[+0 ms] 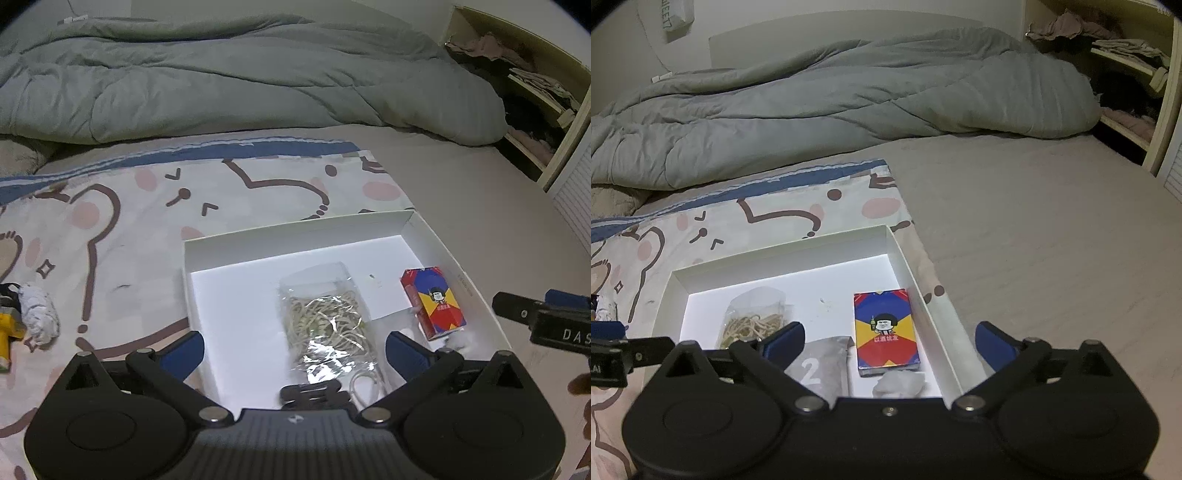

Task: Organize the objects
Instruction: 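Lift both grippers away from the white box, then move the left gripper to the yellow headlamp while the right approaches the white cloth bundle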

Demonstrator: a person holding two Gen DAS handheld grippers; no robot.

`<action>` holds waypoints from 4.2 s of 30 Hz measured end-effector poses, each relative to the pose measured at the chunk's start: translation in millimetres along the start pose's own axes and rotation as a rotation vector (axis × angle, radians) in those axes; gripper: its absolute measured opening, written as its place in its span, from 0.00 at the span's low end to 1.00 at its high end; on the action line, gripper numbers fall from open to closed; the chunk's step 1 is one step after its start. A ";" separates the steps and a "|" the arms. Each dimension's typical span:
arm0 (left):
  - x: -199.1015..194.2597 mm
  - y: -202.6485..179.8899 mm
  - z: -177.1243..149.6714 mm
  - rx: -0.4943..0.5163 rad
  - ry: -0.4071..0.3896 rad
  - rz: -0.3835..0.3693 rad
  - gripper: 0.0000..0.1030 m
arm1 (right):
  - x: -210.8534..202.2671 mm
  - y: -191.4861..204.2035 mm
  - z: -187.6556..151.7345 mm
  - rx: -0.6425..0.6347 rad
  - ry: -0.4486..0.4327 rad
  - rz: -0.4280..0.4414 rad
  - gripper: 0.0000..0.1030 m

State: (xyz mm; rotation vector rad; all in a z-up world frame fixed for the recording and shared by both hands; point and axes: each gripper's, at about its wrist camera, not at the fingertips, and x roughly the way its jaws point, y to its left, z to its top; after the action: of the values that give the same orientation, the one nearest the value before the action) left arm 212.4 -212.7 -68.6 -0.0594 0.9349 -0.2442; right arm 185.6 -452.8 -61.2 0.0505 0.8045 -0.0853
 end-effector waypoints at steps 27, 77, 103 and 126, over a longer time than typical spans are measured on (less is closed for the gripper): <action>-40.4 53.5 -6.0 -0.013 -0.068 0.011 1.00 | -39.4 31.3 -9.3 -0.049 -0.045 0.009 1.00; -136.5 260.5 -47.8 -0.212 -0.147 0.207 1.00 | -29.5 242.6 4.0 -0.248 -0.031 0.273 1.00; -87.8 284.4 -38.9 -0.098 -0.099 0.323 1.00 | -26.0 286.6 1.4 -0.220 -0.193 0.389 1.00; -15.9 309.5 -27.4 -0.145 0.034 0.208 0.63 | 76.8 339.8 7.5 -0.093 0.044 0.515 0.76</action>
State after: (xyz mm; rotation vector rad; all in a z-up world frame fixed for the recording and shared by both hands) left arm 237.7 93.0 -120.7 -0.0917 0.9838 0.0153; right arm 276.4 -119.6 -107.1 0.1703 0.8170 0.4404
